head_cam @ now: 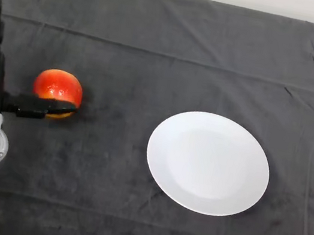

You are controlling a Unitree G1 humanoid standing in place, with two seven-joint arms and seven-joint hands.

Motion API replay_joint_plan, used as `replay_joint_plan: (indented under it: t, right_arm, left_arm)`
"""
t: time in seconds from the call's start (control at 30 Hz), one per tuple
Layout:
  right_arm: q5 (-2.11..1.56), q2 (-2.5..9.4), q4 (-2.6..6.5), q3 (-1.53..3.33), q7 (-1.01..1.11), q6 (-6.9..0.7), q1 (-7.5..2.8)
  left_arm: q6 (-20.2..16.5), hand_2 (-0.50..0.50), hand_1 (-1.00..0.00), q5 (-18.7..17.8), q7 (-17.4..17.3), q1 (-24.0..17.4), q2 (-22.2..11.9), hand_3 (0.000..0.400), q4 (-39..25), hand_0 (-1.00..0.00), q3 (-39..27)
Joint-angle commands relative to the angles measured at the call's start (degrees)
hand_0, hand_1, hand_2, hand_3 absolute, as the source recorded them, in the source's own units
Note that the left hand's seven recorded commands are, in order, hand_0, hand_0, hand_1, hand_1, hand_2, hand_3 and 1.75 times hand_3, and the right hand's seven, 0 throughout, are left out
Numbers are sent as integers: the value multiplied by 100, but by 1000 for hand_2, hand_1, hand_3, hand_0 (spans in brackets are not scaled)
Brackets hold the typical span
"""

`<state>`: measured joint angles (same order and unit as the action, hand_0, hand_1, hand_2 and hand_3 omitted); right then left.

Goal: Move the apple to the plate

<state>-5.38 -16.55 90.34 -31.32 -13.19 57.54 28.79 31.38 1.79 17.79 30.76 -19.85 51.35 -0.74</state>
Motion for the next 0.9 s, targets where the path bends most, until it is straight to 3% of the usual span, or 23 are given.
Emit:
replay_joint_plan:
  t: [0.03,0.33,0.9]
  right_arm:
    - [-85,438,514,0,16,-521,-637]
    - [-102,429,497,1,43,-563,-648]
    - [-140,419,491,-4,102,-536,-697]
  left_arm:
    - [49,0,0,84,-68,300,101,0,273,0,77]
    - [114,0,0,24,-232,584,190,0,924,0,106]
    - [-15,0,0,25,-397,898,406,0,1666,0,237]
